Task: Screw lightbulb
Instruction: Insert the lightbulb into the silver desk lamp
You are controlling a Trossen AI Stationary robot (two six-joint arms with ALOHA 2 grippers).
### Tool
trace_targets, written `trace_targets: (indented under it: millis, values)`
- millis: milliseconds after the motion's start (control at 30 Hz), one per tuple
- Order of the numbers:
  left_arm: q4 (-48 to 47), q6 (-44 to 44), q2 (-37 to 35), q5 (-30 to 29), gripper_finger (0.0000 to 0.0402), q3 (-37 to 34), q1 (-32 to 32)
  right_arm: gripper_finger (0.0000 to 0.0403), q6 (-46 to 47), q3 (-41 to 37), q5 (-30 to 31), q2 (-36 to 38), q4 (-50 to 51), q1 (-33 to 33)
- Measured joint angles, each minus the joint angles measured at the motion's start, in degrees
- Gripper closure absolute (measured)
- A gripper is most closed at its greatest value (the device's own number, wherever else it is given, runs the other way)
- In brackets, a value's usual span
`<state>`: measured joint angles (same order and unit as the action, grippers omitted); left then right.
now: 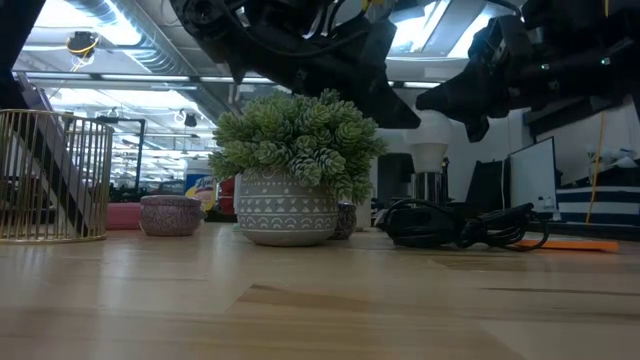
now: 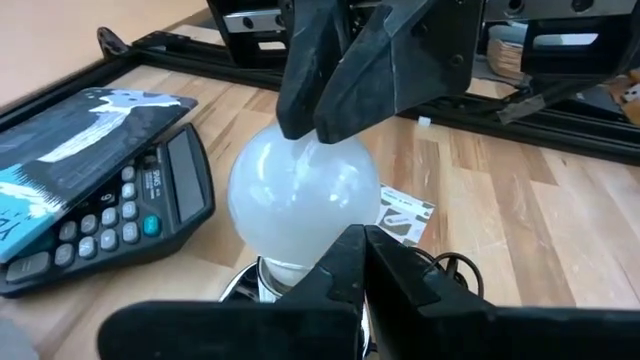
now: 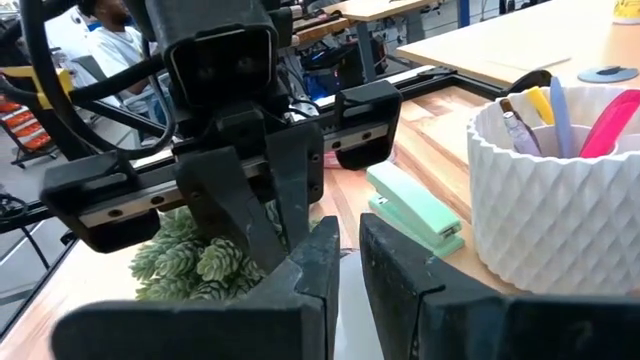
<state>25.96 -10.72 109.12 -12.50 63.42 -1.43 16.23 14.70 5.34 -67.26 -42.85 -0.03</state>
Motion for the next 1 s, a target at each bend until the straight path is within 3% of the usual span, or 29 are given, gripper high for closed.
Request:
trace_targets:
  millis: [400, 633, 1000]
  values:
    - [-0.35, 0.35, 0.00, -4.80, 0.0401, -0.02, -0.11, 0.0352, 1.53, 0.00, -1.67, 0.00, -0.02, -0.02]
    - [-0.89, -0.53, 0.01, -10.86, 0.0400, 0.00, 0.16, 0.0352, 1.68, -0.02, -5.11, -0.09, 0.44, 0.17]
    - [-0.85, -0.98, 0.02, -11.02, 0.0400, 0.00, 0.40, 0.0352, 1.63, -0.09, -3.76, -0.12, -0.29, 0.11]
